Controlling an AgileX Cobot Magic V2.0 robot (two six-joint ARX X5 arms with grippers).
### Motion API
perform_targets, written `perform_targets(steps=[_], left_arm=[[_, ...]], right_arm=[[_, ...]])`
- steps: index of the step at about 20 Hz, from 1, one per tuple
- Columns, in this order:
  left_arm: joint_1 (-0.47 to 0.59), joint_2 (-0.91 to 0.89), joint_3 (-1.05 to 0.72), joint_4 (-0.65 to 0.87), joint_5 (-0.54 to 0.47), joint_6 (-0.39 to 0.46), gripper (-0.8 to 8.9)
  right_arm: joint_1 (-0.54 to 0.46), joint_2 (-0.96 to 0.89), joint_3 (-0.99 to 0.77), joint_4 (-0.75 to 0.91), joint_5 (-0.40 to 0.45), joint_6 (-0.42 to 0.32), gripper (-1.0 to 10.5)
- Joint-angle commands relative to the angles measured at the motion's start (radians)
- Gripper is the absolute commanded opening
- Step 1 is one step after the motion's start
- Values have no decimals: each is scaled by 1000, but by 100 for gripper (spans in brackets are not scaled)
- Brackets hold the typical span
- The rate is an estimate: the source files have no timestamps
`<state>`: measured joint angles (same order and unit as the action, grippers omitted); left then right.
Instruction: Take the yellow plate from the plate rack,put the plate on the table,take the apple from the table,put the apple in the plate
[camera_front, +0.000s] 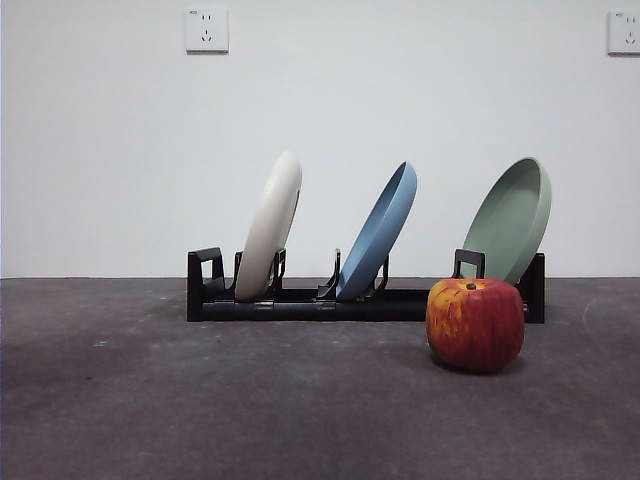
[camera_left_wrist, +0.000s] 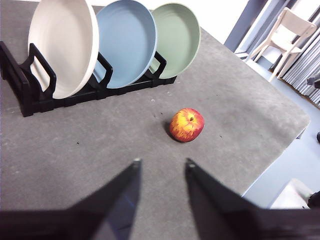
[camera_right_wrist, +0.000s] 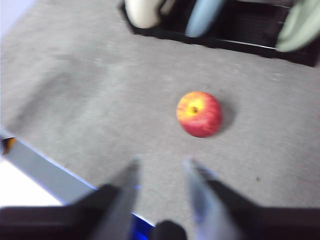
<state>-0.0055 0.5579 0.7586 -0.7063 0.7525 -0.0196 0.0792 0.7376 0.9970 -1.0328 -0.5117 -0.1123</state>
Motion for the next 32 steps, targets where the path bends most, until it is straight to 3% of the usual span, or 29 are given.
perform_targets(steps=[1, 8, 13, 16, 23, 27, 32], left_arm=[[0, -1, 0, 1, 1, -6, 548], [-4, 34, 2, 59, 1, -14, 547], [-66, 156, 15, 277, -43, -123, 541], [-151, 301, 89, 343, -144, -138, 532], [-297, 779, 444, 449, -331, -134, 532], [-317, 1046, 644, 440, -332, -139, 532], [-343, 1265, 765, 456, -369, -138, 531]], right_arm=[[2, 2, 3, 2, 6, 16, 723], [2, 2, 3, 3, 5, 18, 723], [2, 2, 3, 3, 5, 18, 723], [2, 2, 3, 3, 5, 18, 722], [2, 9, 3, 2, 5, 27, 721], [2, 9, 3, 2, 6, 27, 721], [2, 9, 3, 2, 6, 30, 721]])
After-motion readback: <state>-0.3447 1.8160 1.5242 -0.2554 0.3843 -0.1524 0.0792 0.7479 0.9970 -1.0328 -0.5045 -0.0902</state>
